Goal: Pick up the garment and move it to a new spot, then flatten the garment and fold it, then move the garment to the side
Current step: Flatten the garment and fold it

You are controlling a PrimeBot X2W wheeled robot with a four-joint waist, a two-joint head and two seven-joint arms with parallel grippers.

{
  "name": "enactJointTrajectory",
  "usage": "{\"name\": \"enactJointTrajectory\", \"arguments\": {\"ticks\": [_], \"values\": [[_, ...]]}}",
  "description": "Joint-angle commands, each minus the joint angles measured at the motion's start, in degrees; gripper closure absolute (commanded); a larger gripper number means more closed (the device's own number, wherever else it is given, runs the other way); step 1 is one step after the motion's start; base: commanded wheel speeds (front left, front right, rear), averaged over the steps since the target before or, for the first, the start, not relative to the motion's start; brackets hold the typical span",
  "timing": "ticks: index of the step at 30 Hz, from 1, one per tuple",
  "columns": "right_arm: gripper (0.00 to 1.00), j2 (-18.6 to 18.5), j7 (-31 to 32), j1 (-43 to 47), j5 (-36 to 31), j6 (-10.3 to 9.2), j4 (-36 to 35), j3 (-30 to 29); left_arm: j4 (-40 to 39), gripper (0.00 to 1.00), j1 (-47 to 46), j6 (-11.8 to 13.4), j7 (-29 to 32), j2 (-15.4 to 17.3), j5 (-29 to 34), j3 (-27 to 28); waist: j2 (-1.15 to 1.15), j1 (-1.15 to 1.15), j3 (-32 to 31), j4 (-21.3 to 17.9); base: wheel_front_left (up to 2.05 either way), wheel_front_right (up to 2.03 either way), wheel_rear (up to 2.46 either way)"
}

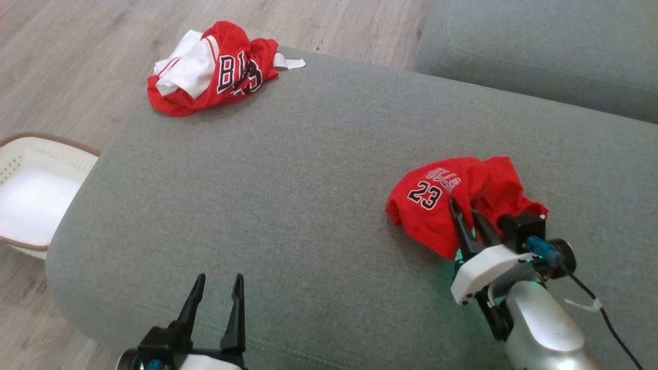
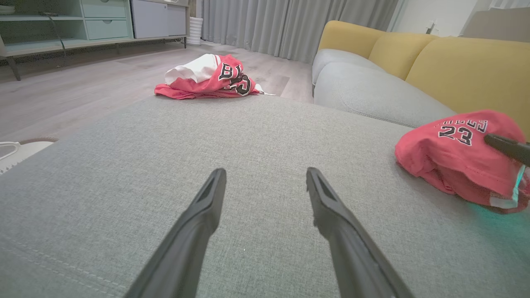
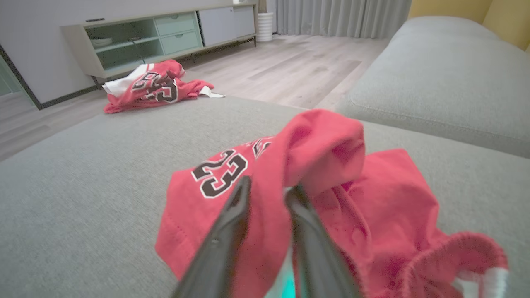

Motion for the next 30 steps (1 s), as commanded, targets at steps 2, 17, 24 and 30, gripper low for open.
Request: {"name": "enactJointTrajectory", "arguments": {"ticks": [2,17,24,30], "values": [[1.0,-0.21,-0.63,-2.37,1.57,0.22,-3.06,2.92,-1.26,0.0,-2.49,0.35,-0.21,0.01,0.68,1.62,0.0,-0.01,-0.68,-0.09,0.0,0.0,0.0],[0.65,-0.21,0.43,-4.93,13.26,0.22,-6.99,27.82,-0.73,0.0,-2.14,0.19,-0.27,-0.26,0.31,0.16,0.0,-0.01,-1.94,0.96,0.0,0.0,0.0],[0.0,-0.21,0.46,-7.29,17.33,0.22,-5.92,32.74,-0.18,0.0,-2.14,0.43,-0.41,-0.48,-0.01,0.08,0.0,-0.01,-1.67,1.14,0.0,0.0,0.0],[0.0,-0.21,0.08,-7.93,17.17,0.22,-3.8,31.96,-0.01,0.0,-1.95,0.67,-0.54,-0.47,-0.32,0.45,0.0,-0.01,-2.36,-0.53,0.0,0.0,0.0]]}}
